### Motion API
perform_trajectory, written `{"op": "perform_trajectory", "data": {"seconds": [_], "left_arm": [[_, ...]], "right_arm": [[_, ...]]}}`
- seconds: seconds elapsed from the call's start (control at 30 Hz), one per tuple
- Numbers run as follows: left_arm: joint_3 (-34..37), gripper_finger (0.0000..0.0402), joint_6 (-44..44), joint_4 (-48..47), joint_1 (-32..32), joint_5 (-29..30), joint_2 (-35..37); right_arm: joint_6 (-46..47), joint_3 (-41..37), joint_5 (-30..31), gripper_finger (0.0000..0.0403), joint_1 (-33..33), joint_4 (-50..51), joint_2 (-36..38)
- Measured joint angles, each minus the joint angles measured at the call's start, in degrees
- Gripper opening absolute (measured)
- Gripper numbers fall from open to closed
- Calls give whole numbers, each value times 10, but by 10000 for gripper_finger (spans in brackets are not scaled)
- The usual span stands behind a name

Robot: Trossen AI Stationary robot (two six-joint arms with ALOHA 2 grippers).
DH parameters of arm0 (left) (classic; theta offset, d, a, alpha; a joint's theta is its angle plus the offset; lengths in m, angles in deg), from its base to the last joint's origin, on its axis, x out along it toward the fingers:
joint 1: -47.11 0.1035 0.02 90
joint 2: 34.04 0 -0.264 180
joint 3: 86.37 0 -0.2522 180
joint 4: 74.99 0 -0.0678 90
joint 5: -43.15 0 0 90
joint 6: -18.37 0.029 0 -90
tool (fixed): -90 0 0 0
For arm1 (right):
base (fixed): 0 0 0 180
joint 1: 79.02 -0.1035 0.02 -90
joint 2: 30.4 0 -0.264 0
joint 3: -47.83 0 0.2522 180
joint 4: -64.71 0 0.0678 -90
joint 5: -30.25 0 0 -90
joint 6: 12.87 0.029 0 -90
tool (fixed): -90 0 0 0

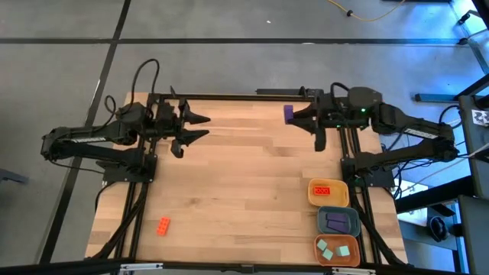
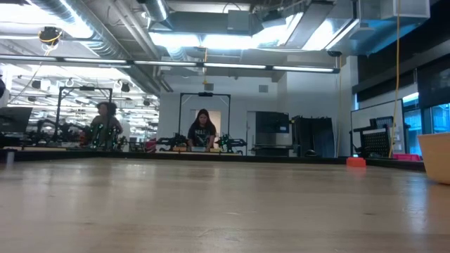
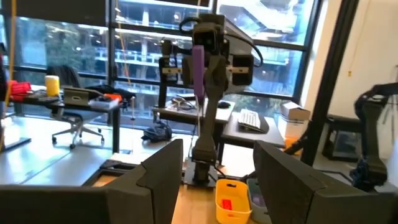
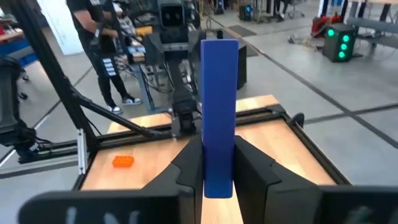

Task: Sort & place blocks by color
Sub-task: Put the violet block into the blue bin

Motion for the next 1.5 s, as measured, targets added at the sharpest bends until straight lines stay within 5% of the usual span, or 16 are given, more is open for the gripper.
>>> {"op": "perform_trajectory", "data": {"seconds": [0.2, 0.63, 0.93, 1.17, 1.5], "left_arm": [[0, 187, -1, -1, 0, -14, 0], [0, 187, -3, -1, 0, 20, 0], [0, 187, -3, -1, 0, 21, 0], [0, 187, -3, -1, 0, 21, 0], [0, 187, -3, -1, 0, 16, 0]], "right_arm": [[-17, 0, -3, 61, 0, 1, 11], [-46, 0, -147, 61, -12, 59, 4], [70, 0, -173, 61, -204, 298, -20], [289, 0, -164, 61, -379, 398, -21], [473, 0, -110, 61, -511, 445, -83]]}}
